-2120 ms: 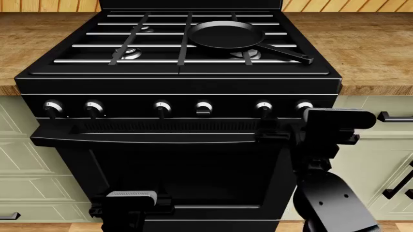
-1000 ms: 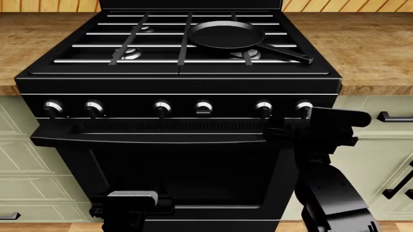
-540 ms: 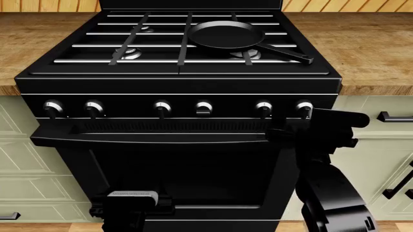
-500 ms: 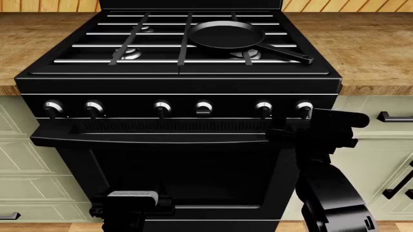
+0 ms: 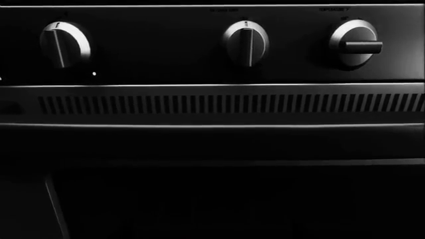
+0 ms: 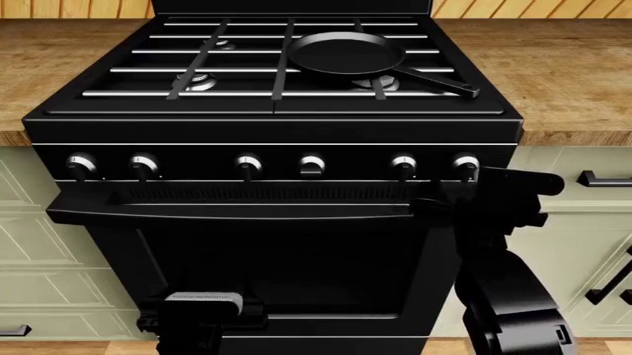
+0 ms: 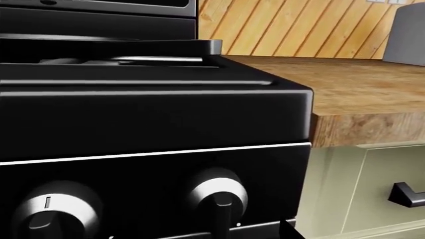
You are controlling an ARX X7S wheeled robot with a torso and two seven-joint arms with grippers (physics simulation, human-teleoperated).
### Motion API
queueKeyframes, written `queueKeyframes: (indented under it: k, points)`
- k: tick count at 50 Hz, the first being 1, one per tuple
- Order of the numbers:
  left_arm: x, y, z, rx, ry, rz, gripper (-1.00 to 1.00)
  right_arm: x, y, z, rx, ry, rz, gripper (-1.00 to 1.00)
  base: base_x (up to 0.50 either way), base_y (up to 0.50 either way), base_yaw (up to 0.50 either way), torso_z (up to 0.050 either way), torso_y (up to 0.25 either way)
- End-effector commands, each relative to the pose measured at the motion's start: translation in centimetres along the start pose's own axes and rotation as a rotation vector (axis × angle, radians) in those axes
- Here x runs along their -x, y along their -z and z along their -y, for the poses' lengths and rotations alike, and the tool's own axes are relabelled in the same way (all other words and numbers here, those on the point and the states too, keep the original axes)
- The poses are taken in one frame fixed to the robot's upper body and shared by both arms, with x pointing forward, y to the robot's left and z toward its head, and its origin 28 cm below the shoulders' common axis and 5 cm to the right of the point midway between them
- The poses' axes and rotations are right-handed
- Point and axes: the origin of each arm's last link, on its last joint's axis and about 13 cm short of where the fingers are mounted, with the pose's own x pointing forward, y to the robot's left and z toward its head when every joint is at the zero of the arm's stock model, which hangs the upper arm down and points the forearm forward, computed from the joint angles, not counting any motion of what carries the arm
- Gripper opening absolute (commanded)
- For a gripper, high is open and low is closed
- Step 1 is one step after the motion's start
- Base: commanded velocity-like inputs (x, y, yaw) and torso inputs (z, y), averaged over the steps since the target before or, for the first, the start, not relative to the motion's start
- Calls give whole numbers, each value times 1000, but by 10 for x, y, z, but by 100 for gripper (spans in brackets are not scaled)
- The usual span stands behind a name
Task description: Turn off the front right burner of the stove.
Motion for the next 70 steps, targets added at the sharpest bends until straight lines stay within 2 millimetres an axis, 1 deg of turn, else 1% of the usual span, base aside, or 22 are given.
queueKeyframes:
  k: [1,9,11,21,29,34,47,60,61,66,70]
  points:
    - [0,0,0,-5,1,1,100,-5,2,1,-2,-3,-3,100,0,0,0,0,0]
    - [0,0,0,-6,2,1,100,-9,3,1,-2,-1,-9,100,0,0,0,0,0]
    - [0,0,0,-6,3,1,100,-12,7,0,-6,-3,-17,100,0,0,0,0,0]
    - [0,0,0,-10,3,2,100,-18,12,5,-1,20,-34,100,0,0,0,0,0]
    - [0,0,0,-9,4,2,100,-15,14,4,-4,22,-40,100,0,0,0,0,0]
    - [0,0,0,-10,4,3,100,-17,11,4,-1,18,-32,100,0,0,0,0,0]
    - [0,0,0,-10,4,2,100,-26,12,3,7,19,-36,100,0,0,0,0,0]
    - [0,0,0,-9,3,1,100,-27,14,3,6,23,-42,100,0,0,0,0,0]
    - [0,0,0,-11,5,2,100,-27,19,5,4,35,-59,100,0,0,0,0,0]
    - [0,0,0,-9,5,4,100,-27,15,5,0,34,-53,100,0,0,0,0,0]
    - [0,0,0,-8,5,6,100,-26,15,5,-2,31,-51,100,0,0,0,0,0]
